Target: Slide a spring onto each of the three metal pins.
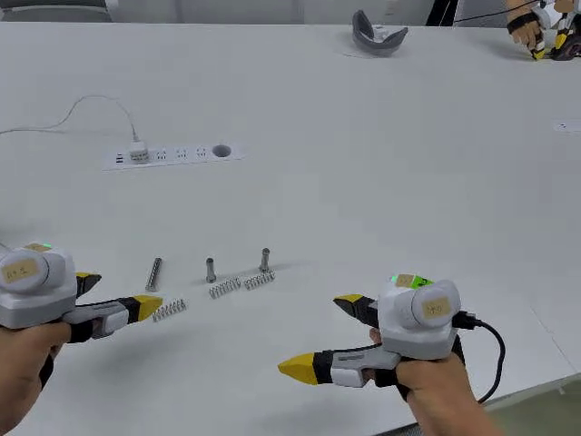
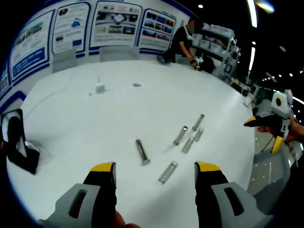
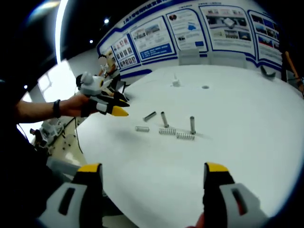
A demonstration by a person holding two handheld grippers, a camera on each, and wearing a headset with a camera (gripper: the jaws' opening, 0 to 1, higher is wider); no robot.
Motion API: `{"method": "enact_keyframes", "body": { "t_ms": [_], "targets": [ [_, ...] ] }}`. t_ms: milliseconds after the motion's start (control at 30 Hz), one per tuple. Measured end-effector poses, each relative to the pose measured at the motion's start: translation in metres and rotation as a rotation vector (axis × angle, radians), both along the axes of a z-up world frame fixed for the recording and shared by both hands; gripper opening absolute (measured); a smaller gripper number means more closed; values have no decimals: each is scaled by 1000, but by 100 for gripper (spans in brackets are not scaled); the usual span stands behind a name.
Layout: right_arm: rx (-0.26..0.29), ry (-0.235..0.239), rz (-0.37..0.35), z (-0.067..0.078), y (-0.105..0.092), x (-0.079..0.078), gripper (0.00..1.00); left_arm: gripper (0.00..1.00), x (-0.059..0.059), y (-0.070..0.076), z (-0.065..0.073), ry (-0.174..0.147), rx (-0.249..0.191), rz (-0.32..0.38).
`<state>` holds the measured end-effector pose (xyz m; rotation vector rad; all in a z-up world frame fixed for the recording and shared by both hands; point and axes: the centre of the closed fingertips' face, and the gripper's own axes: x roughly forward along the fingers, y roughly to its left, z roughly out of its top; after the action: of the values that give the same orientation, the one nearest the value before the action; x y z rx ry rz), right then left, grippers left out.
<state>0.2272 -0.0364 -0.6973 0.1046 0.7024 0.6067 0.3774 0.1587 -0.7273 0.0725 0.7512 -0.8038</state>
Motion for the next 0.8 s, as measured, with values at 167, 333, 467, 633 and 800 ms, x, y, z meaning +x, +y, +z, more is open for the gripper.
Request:
{"method": "enact_keyframes", "body": {
  "t_ms": [167,333,467,633,800],
  "targets": [
    [4,4,-2,-1,1,-1,88,66,8,-2,-5,7,-3,9],
    [-5,14,3,-3,1,-2,88,63,13,-7,-11,19,-3,5],
    [-3,18,2,-4,1,-3,88,60,19,-8,-15,27,-7,14],
    [0,28,2,-6,2,-4,88,56,31,-10,-20,35,-9,29],
    [-7,35,7,-8,3,-6,88,49,44,-16,-27,33,1,32]
  ]
}}
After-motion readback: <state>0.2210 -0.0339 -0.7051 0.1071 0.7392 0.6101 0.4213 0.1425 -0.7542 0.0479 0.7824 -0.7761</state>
